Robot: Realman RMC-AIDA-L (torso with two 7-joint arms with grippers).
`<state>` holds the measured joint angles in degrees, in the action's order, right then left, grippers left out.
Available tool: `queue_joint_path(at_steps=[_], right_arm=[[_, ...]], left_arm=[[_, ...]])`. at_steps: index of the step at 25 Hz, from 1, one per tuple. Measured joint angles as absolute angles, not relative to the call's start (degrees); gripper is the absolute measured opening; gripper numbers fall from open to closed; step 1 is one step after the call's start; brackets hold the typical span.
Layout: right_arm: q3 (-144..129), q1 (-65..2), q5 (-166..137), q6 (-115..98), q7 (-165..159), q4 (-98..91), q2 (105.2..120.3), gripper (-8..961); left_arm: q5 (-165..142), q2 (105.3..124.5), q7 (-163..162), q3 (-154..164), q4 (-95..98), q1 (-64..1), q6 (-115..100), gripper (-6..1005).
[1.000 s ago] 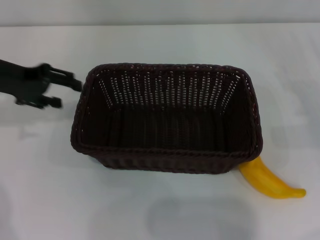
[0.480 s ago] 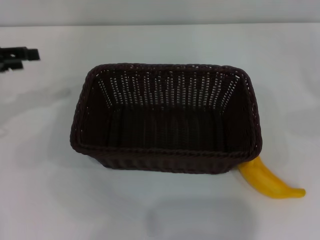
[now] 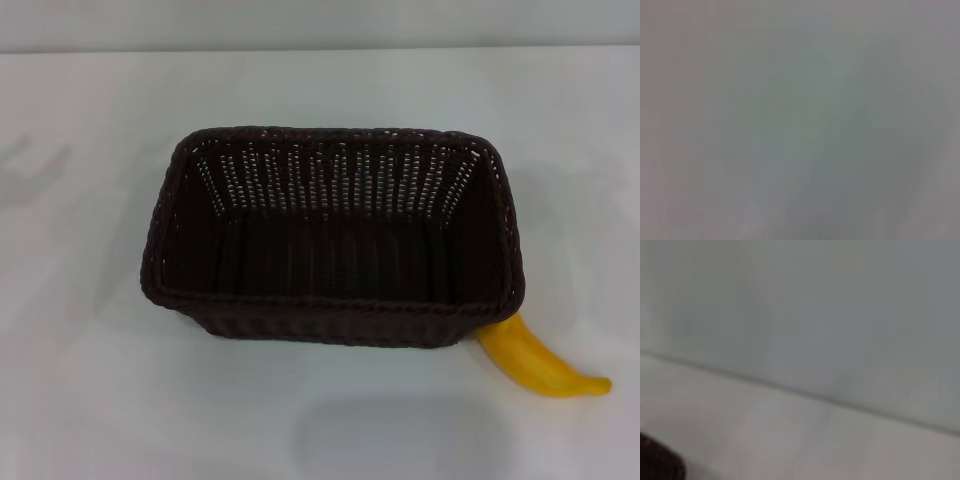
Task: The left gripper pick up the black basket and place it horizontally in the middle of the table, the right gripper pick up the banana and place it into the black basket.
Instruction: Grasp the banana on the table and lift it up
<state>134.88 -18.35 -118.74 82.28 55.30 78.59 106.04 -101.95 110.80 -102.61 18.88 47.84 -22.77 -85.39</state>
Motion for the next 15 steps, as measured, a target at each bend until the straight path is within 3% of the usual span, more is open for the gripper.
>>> queue_joint_path(at_steps=[15], right_arm=[[124.9,-36.2,-140.0,101.3,38.4,75.2,106.62,833]], left_arm=[[-99.6,111.62,-93.4,18.7,47.1,-22.2,-79.9,754]])
